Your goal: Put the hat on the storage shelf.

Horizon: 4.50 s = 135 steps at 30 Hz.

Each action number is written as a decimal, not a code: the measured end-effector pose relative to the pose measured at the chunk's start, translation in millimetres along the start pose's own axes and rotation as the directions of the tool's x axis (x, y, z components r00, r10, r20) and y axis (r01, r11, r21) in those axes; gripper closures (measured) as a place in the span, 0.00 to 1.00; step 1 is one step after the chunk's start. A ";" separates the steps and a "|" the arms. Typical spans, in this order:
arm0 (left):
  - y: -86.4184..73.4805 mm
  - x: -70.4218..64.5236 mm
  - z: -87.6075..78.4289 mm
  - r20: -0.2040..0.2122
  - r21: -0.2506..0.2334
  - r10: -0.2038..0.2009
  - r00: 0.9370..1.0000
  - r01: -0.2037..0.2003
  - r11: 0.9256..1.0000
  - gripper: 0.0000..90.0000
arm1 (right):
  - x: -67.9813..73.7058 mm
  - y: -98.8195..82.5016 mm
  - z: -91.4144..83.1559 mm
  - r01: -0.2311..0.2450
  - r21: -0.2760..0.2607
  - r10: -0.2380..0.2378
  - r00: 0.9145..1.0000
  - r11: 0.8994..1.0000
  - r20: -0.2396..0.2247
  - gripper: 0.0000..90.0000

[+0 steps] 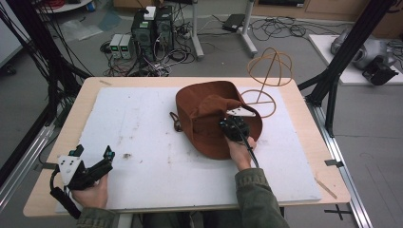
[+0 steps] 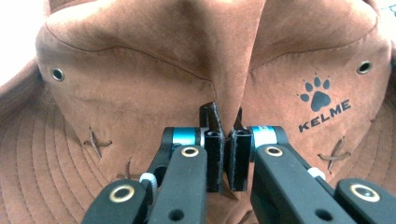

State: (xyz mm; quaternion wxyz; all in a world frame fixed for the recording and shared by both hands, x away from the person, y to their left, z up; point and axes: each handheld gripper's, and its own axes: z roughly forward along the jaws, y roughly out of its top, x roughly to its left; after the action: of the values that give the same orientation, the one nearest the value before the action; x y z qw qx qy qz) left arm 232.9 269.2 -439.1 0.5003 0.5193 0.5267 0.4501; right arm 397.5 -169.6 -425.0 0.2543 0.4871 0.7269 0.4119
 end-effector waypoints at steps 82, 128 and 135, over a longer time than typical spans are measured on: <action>-3.8 -5.7 5.8 0.033 0.025 -0.005 0.999 0.004 1.000 0.11 | -98.5 138.0 -140.0 0.100 -0.631 0.107 0.954 0.770 0.281 0.97; -7.1 -9.7 9.3 0.051 0.043 -0.020 0.999 0.017 0.999 0.11 | -123.9 112.8 -86.0 0.011 -0.489 0.186 0.916 0.872 0.354 0.77; -6.5 -10.9 9.1 0.052 0.040 -0.015 0.999 0.013 0.999 0.11 | -122.1 113.3 -86.6 0.041 -0.482 0.155 0.920 0.875 0.360 0.31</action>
State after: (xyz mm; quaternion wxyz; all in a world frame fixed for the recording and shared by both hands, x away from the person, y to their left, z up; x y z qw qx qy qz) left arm 240.8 257.6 -445.7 0.5067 0.5368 0.5259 0.4225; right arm 435.6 -290.9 -286.9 0.4935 0.5020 0.5217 0.4820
